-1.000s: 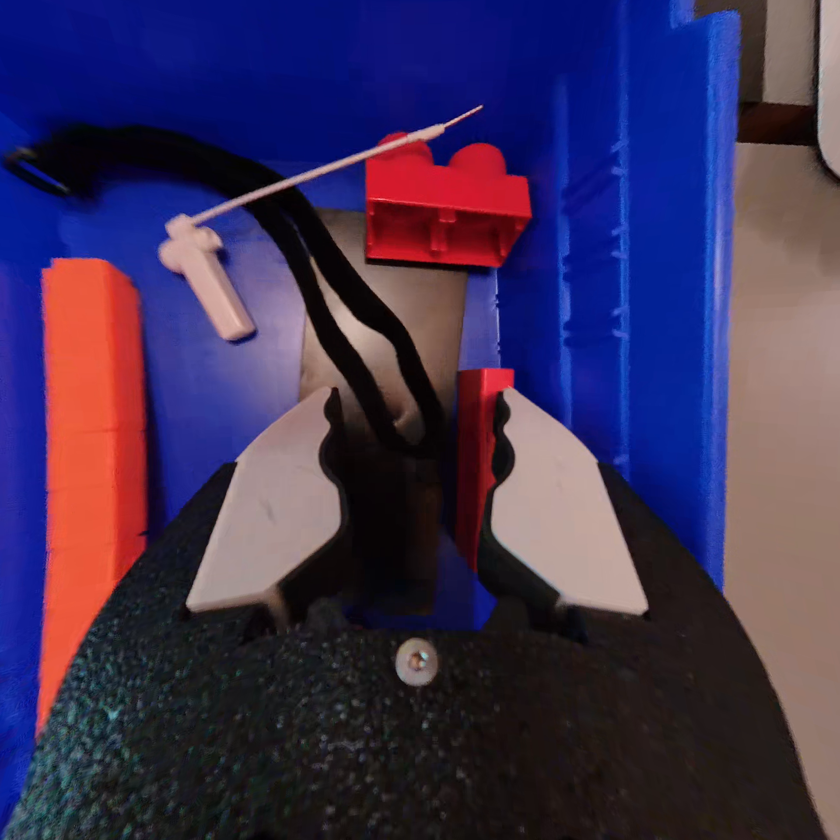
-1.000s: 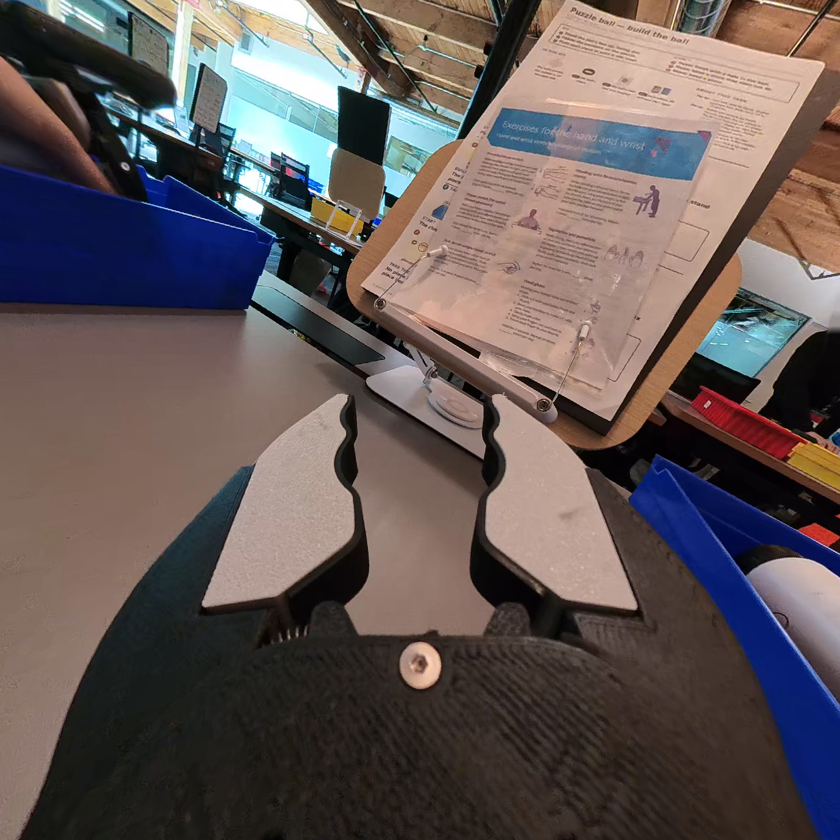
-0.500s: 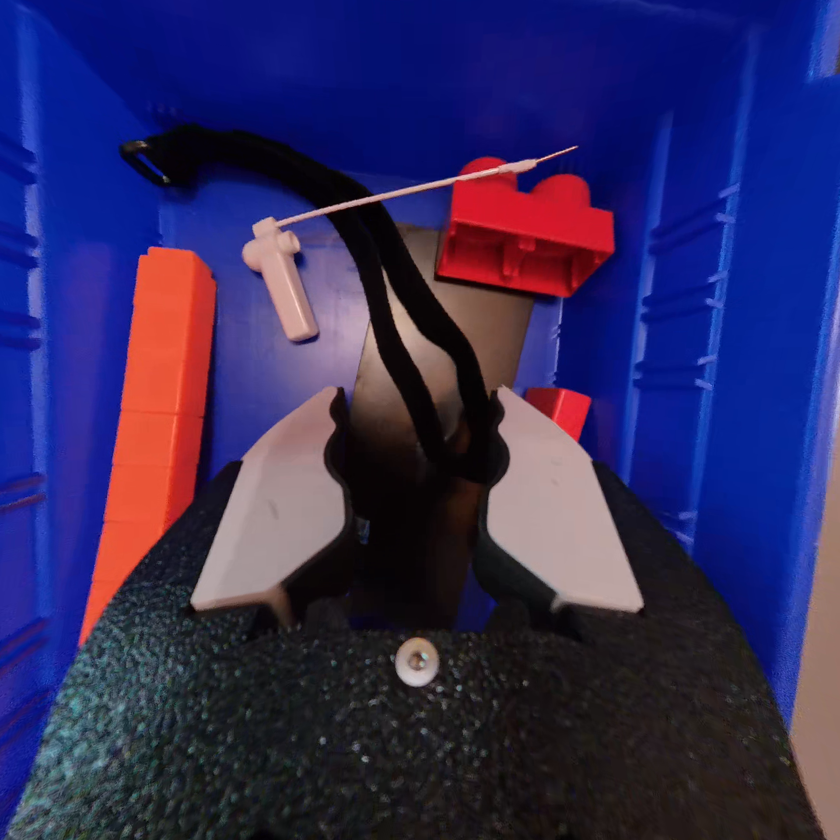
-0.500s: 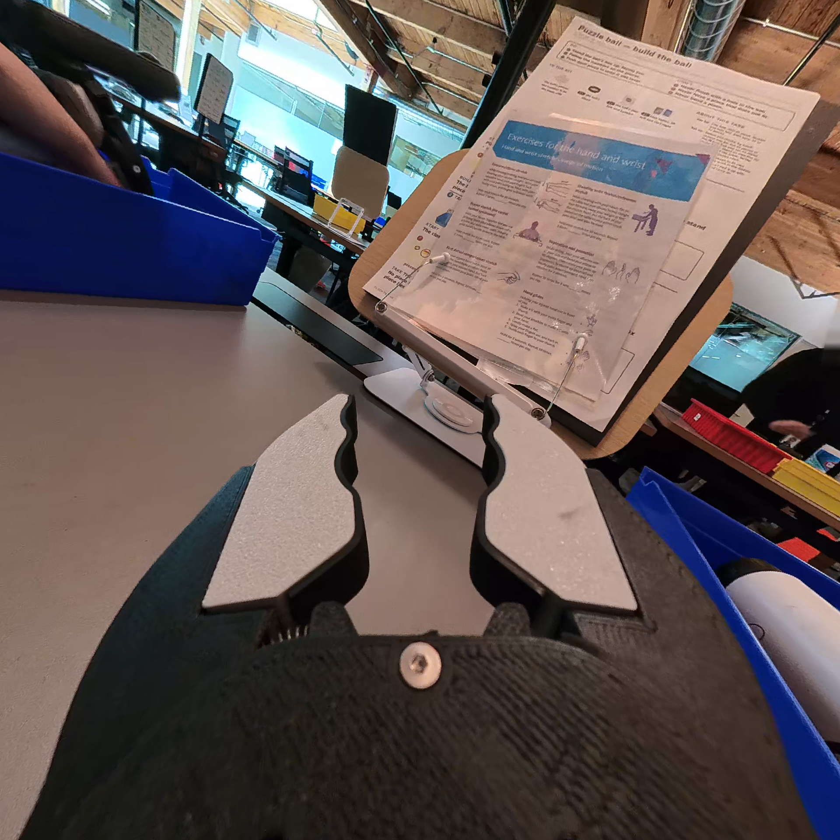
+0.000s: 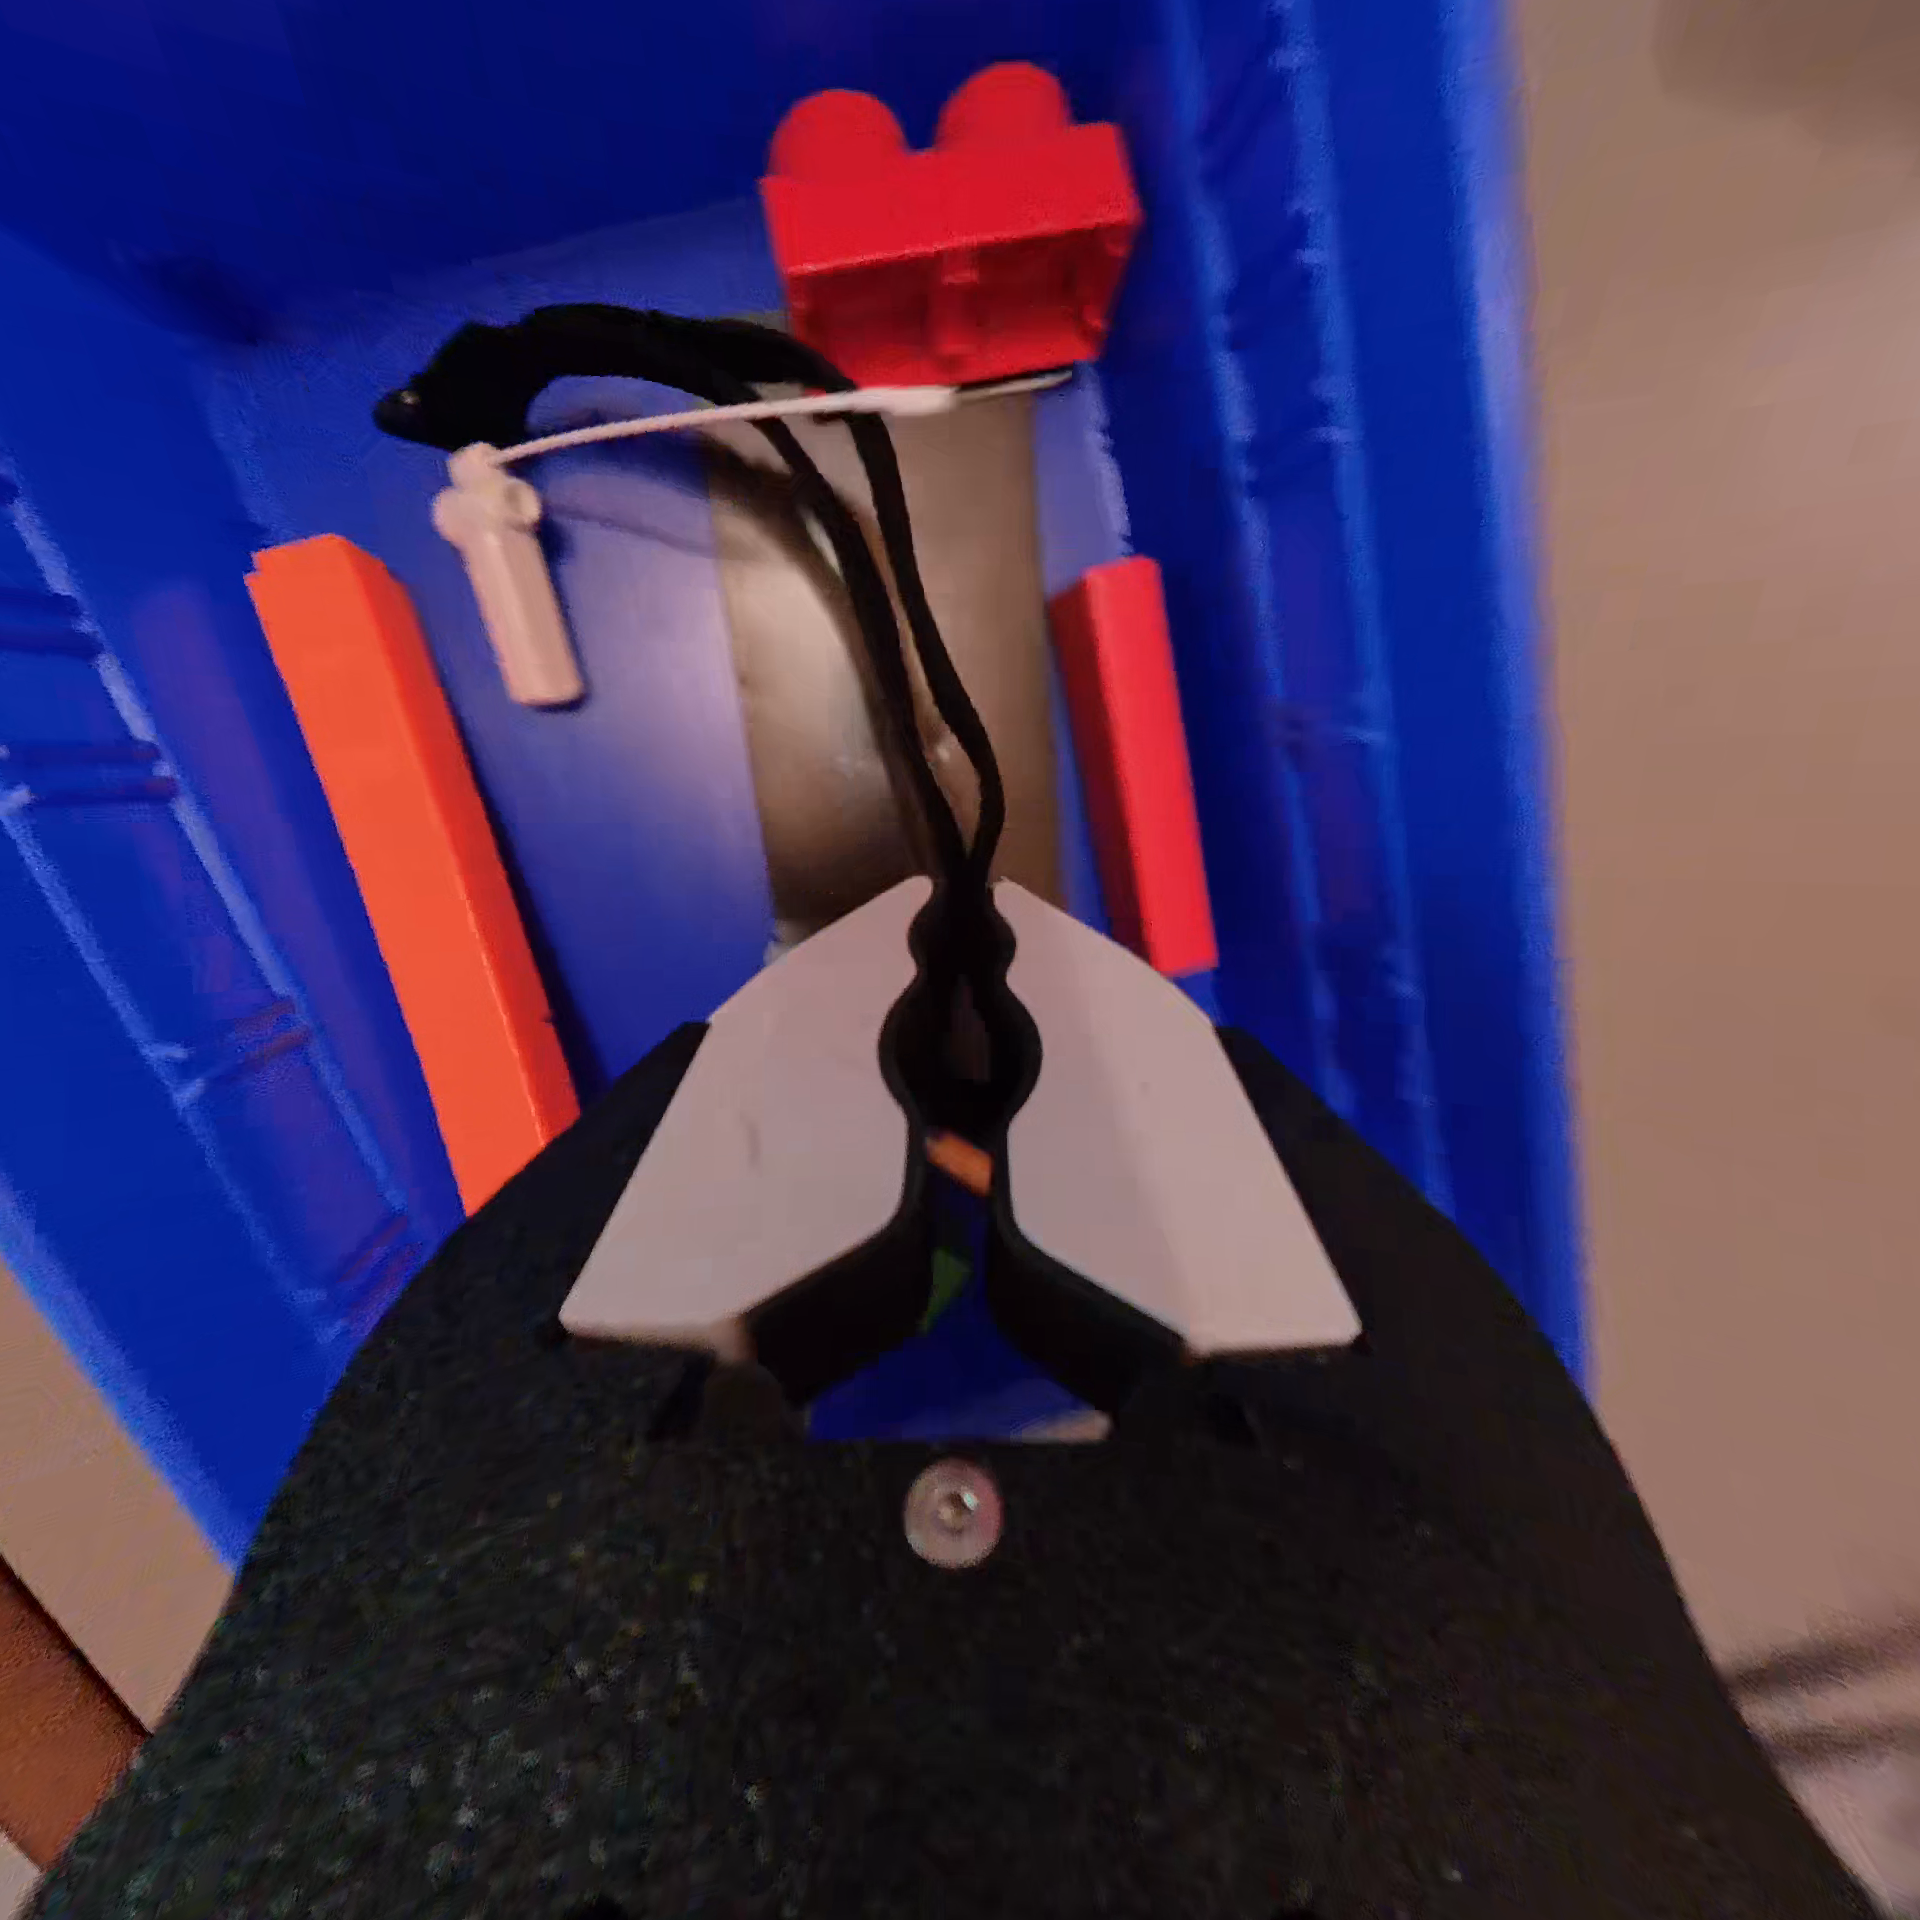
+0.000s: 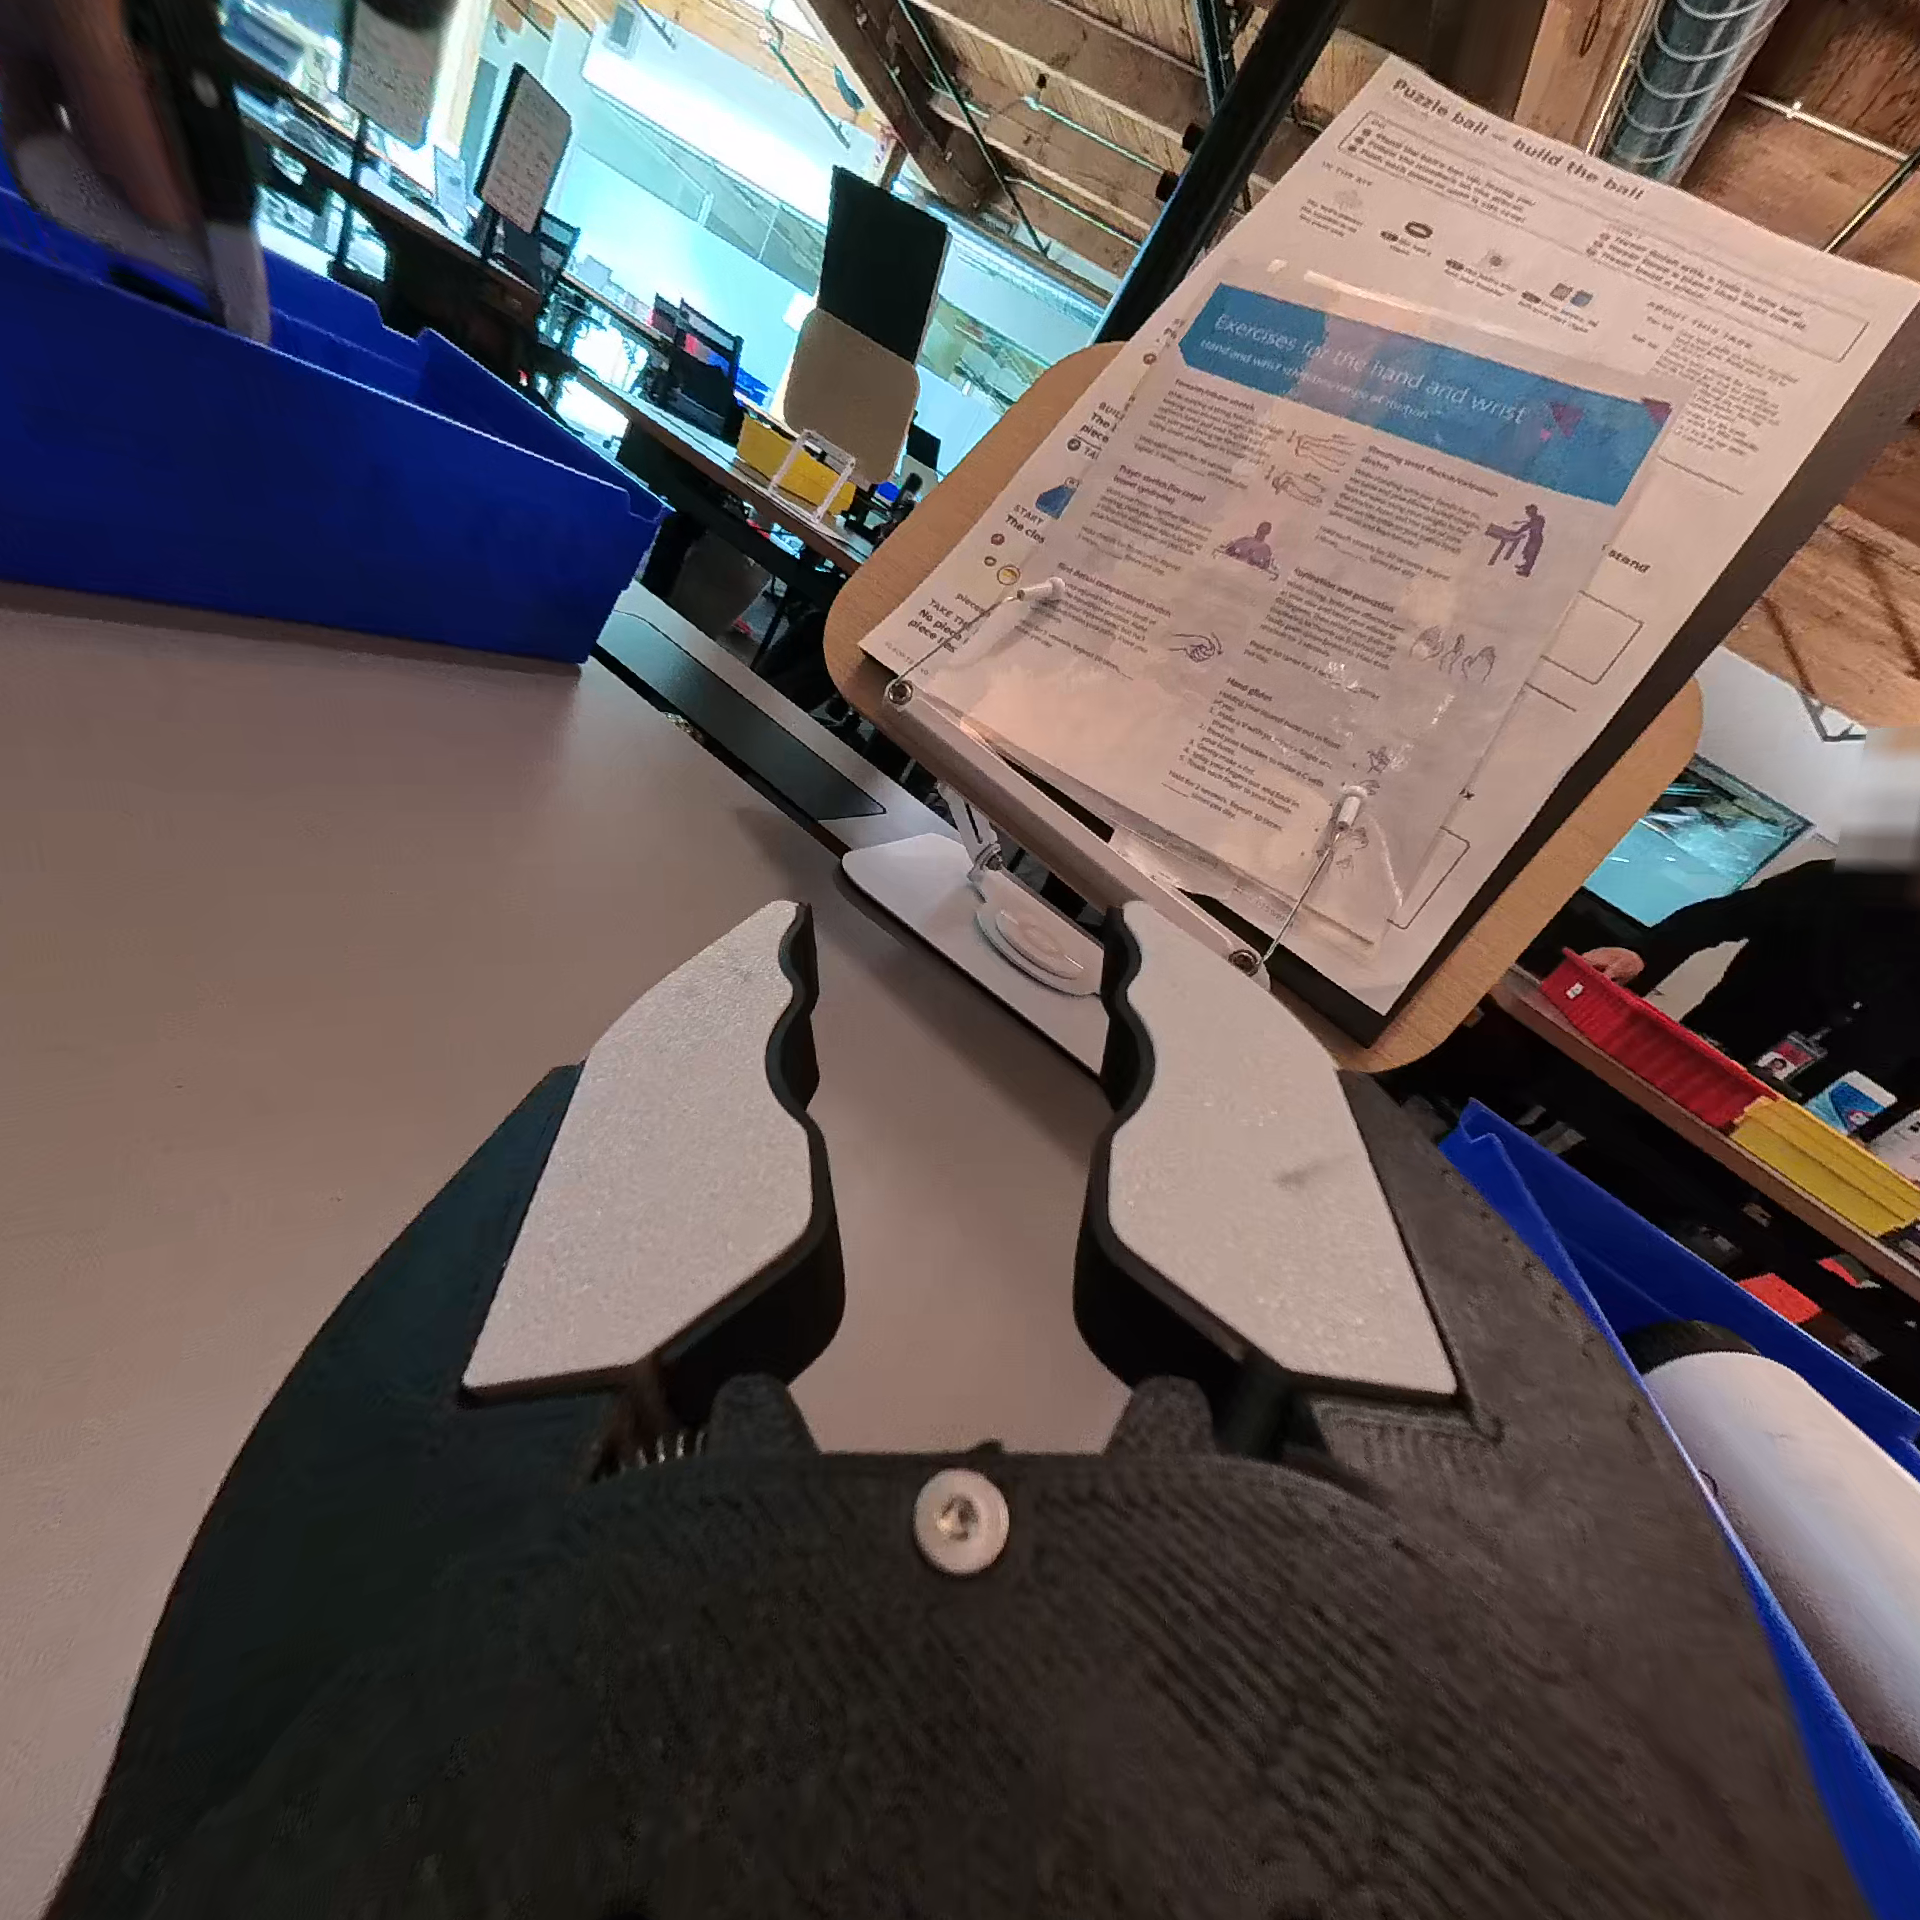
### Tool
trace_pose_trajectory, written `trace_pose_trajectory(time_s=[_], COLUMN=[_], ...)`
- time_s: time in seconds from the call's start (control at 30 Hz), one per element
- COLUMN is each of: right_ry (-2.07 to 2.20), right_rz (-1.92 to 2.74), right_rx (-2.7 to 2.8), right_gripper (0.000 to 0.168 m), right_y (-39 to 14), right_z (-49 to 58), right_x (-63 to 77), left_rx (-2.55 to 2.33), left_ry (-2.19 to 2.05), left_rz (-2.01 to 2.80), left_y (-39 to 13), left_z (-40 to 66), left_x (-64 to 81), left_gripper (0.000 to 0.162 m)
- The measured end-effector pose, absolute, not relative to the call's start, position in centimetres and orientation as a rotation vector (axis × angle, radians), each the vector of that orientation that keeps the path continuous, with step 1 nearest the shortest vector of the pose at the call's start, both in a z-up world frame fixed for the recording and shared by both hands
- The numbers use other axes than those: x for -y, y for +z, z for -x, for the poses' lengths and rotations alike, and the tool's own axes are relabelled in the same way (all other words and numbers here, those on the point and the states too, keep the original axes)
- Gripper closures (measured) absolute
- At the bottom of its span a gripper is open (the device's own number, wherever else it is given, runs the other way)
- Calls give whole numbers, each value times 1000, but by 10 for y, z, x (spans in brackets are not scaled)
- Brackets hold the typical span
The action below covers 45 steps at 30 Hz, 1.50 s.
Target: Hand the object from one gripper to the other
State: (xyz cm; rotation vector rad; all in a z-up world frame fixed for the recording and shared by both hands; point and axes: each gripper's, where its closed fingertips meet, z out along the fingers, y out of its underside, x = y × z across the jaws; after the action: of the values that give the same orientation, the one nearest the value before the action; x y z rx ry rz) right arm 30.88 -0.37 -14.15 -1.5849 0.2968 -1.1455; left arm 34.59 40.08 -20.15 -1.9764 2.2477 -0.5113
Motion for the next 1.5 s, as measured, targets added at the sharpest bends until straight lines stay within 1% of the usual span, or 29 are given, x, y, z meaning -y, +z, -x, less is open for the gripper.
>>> trace_pose_trajectory(time_s=[0.03, 0.1, 0.2, 0.3, 0.4, 0.5, 0.6, 0.7, 0.8, 0.97, 1.0, 1.13, 1.2, 1.33, 1.37, 1.4, 1.47, 1.5], right_ry=[-1146, -1140, -1132, -1151, -1176, -1187, -1221, -1289, -1331, -1336, -1338, -1360, -1339, -1152, -1068, -954, -734, -579], right_rz=[1585, 1590, 1596, 1591, 1546, 1458, 1368, 1329, 1322, 1371, 1393, 1464, 1487, 1563, 1560, 1573, 1564, 1553], right_rx=[-294, -284, -270, -251, -239, -196, -117, -46, 12, 60, 90, 141, 145, 56, 18, -13, -88, -115], right_gripper=[116, 116, 116, 116, 114, 112, 110, 103, 102, 101, 103, 137, 162, 164, 163, 163, 164, 163], right_y=[-141, -142, -143, -141, -132, -116, -101, -92, -91, -102, -106, -117, -121, -130, -131, -134, -136, -135], right_z=[-309, -307, -305, -304, -300, -289, -274, -265, -260, -261, -261, -264, -264, -266, -265, -264, -261, -255], right_x=[3, 1, -1, -2, -2, -6, -11, -14, -17, -23, -25, -29, -31, -36, -37, -39, -39, -42], left_rx=[-2281, -2324, -2378, -2292, -2293, -2324, -2355, -2396, -2479, -2647, -2663, -2666, -2670, -2519, -2471, -2412, -2281, -2230], left_ry=[-556, -702, -1130, -1403, -1614, -1747, -1915, -2143, -2320, -2462, -2474, -2532, -2564, -2621, -2590, -2544, -2462, -2436], left_rz=[1978, 1971, 1952, 1875, 1619, 1357, 1119, 941, 808, 717, 698, 648, 615, 589, 572, 566, 559, 512], left_y=[-188, -158, -103, -58, -25, -12, -15, -30, -54, -100, -105, -115, -117, -117, -119, -120, -119, -118], left_z=[-340, -332, -321, -319, -306, -282, -256, -231, -214, -201, -199, -197, -194, -200, -204, -209, -219, -219], left_x=[-397, -386, -355, -345, -320, -278, -224, -166, -118, -64, -58, -46, -43, -46, -47, -48, -52, -54], left_gripper=[156, 156, 157, 158, 158, 158, 158, 158, 158, 158, 158, 158, 158, 158, 156, 151, 115, 103])
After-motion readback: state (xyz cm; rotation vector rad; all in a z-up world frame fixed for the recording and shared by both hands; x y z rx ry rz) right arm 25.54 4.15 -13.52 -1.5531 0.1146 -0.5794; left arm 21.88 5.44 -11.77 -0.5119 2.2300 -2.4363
